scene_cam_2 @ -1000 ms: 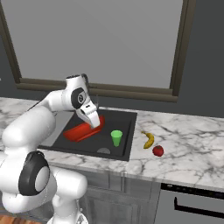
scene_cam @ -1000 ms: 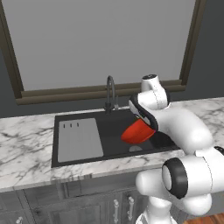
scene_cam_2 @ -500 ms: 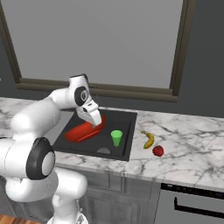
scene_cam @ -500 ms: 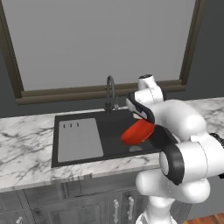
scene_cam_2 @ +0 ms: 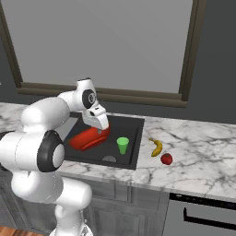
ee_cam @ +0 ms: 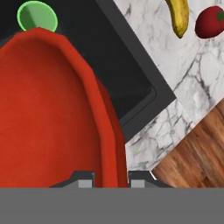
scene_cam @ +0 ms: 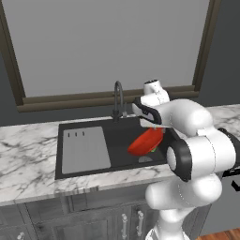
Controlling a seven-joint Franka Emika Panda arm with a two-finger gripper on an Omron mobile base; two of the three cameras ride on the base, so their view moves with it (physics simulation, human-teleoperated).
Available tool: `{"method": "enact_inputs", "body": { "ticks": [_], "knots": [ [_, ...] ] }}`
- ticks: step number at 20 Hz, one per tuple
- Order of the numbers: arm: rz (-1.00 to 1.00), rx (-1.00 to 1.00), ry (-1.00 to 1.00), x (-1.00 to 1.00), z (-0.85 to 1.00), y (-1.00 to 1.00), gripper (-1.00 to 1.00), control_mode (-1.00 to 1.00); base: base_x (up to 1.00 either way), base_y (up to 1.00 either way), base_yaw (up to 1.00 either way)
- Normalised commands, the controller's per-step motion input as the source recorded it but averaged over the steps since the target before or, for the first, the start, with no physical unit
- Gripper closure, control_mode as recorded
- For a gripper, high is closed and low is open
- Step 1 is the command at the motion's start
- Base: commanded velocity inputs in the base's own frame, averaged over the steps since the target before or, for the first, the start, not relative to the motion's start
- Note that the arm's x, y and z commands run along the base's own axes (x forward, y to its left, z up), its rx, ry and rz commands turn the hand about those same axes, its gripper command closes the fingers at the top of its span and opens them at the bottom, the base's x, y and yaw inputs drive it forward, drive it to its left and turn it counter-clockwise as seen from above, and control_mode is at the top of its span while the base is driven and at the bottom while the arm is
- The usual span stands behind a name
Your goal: Remove the tomato and banana from the sink. Then move the bowl and cup from the counter to the sink for washing.
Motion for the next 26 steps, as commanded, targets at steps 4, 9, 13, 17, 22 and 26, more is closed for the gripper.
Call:
{"method": "enact_inputs", "body": {
  "ticks": [4, 9, 13, 17, 22, 26],
  "knots": [
    [0.02, 0.00, 0.05, 0.24, -0.12, 0.11, 1.00, -1.00, 0.00, 0.00, 0.00],
    [0.01, 0.00, 0.00, 0.23, -0.09, 0.10, 1.00, -1.00, 0.00, 0.00, 0.00],
    [0.00, 0.00, 0.00, 0.18, -0.11, 0.05, 1.00, -1.00, 0.00, 0.00, 0.00],
    [0.00, 0.00, 0.00, 0.10, -0.15, 0.00, 1.00, -1.00, 0.00, 0.00, 0.00],
    [0.00, 0.00, 0.00, 0.10, -0.18, 0.02, 1.00, -1.00, 0.00, 0.00, 0.00],
    [0.00, 0.00, 0.00, 0.10, -0.17, 0.01, 1.00, -1.00, 0.00, 0.00, 0.00]
  ]
}}
